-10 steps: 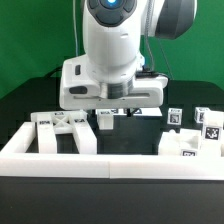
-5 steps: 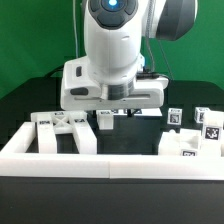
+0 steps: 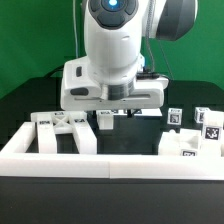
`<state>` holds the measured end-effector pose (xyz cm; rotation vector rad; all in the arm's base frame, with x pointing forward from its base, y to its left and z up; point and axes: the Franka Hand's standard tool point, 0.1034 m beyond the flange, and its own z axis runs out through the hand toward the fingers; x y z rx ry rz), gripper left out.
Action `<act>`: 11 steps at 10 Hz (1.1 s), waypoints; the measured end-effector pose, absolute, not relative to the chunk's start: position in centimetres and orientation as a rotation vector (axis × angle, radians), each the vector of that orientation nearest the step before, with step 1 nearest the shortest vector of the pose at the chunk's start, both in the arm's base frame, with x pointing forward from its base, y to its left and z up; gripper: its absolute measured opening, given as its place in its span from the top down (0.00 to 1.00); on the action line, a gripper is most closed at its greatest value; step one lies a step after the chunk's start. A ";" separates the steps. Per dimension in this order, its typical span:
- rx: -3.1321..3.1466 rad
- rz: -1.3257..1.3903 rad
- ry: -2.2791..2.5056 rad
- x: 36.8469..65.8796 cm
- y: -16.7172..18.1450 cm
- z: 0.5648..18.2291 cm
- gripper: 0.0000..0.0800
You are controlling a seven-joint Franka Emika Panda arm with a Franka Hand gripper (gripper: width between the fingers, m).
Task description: Assemble chair
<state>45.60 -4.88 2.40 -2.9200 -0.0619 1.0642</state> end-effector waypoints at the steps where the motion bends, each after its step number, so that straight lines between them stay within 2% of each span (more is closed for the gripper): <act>1: -2.920 1.064 -0.062 45.6 -4.9 2.4 0.19; 3: -2.919 1.065 -0.062 45.5 -4.9 2.3 0.19; 7: -2.925 1.060 -0.064 44.0 -5.1 0.8 0.19; 11: -2.922 1.062 -0.075 43.9 -5.2 0.7 0.21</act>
Offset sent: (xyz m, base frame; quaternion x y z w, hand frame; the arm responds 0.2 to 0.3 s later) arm -0.0145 0.0010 -0.0117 0.0228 0.0001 0.0051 0.9997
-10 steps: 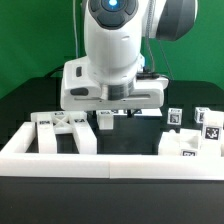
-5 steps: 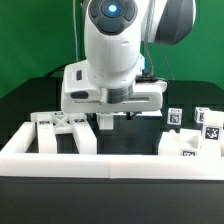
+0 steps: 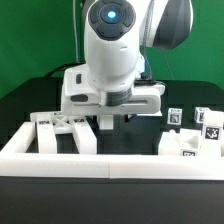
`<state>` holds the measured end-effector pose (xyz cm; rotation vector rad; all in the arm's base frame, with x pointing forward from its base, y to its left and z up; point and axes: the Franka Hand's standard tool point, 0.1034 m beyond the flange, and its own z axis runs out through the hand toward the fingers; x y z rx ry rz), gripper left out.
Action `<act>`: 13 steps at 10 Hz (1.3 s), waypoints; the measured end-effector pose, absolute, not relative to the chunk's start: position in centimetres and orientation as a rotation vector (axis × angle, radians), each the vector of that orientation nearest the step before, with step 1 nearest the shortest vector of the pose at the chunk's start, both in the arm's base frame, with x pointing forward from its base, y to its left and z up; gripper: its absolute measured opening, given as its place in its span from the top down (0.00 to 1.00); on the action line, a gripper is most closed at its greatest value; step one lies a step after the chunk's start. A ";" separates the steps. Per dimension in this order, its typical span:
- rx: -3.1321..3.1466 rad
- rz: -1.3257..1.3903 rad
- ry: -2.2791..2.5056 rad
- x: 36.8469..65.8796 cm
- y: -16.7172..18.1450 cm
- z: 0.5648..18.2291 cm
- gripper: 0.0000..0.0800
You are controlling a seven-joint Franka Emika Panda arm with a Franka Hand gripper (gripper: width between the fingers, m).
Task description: Assemble chair
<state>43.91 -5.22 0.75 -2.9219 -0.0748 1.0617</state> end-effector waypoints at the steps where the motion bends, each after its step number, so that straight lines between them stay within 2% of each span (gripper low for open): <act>1: -2.921 1.063 -0.075 43.9 -5.2 0.7 0.42; 2: -2.921 1.063 -0.075 43.9 -5.2 0.7 0.63; 6: -2.923 1.058 -0.080 44.1 -5.1 0.8 0.62; 8: -2.930 1.050 -0.072 44.8 -4.5 1.5 0.62; 12: -2.938 0.995 -0.051 47.5 -1.4 7.3 0.63; 13: -2.954 0.953 -0.054 47.7 -1.5 6.9 0.63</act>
Offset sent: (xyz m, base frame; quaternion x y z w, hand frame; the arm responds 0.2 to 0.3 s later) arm 0.0016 0.0002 0.0001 -0.0019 0.0002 -0.0025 1.0000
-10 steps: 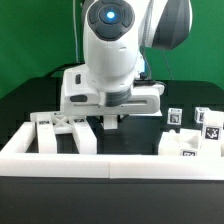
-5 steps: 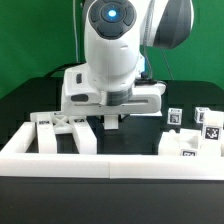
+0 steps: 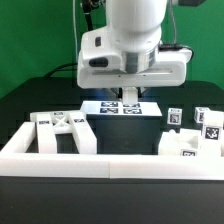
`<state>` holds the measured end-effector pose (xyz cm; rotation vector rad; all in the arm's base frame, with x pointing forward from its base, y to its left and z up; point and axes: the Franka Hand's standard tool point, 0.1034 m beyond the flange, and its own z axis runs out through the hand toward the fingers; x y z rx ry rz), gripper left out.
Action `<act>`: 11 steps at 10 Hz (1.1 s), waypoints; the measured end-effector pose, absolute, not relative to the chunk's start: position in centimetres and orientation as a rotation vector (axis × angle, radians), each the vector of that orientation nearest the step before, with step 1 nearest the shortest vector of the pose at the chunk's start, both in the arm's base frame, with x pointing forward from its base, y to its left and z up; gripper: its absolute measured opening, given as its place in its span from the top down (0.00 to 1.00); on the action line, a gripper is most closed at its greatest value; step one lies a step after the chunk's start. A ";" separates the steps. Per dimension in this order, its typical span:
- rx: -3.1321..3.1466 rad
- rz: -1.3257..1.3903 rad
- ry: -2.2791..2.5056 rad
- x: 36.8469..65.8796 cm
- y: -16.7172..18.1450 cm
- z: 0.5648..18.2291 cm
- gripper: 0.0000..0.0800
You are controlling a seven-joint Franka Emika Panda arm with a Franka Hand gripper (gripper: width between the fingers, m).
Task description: Assemble chair
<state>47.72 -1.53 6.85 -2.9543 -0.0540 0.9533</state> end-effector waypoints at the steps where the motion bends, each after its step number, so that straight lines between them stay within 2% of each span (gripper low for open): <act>1: -2.957 0.947 -0.054 47.7 -1.5 6.7 0.63; 3: -3.013 0.779 -0.060 49.0 -1.7 6.7 0.63; 7: -3.072 0.501 -0.048 51.8 -0.8 10.9 0.63; 8: -3.101 0.343 -0.036 53.3 -0.4 11.9 0.63; 11: -3.136 -0.064 -0.036 53.6 -0.7 11.7 0.63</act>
Offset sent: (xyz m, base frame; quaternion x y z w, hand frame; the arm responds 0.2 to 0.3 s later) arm 0.0176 0.0077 0.0197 0.0224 0.1085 -0.0179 0.9937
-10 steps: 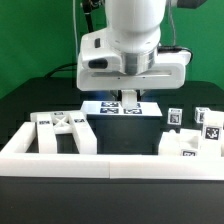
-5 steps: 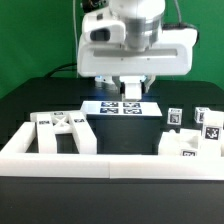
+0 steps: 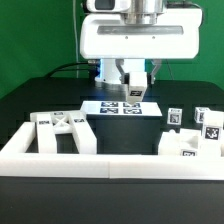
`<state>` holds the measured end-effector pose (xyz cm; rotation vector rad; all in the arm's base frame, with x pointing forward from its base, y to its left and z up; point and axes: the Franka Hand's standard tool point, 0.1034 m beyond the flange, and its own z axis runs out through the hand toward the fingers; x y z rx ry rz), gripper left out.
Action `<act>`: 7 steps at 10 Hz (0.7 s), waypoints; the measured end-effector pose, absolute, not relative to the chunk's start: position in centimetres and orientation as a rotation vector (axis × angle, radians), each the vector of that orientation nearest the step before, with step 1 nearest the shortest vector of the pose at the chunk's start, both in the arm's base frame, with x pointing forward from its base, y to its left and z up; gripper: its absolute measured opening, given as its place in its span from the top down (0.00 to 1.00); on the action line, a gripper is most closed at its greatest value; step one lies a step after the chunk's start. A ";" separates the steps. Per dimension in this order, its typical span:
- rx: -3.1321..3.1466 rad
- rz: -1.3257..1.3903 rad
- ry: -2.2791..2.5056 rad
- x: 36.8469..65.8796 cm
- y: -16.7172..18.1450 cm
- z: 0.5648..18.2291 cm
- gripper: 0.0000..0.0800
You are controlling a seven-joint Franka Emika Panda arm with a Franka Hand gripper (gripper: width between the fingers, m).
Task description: Assemble chair
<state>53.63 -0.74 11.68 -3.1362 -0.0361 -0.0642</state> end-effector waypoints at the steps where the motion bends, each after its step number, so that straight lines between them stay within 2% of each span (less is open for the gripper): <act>1: -3.139 -0.126 -0.038 53.9 -0.8 11.6 0.63; 6: -3.103 -0.678 -0.083 55.9 0.1 12.0 0.63; 7: -3.104 -0.693 -0.084 55.6 0.0 11.7 0.63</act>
Offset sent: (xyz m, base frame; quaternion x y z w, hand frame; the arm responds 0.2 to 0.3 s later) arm 0.0126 0.0194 0.0055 0.0174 0.1907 0.0152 0.9814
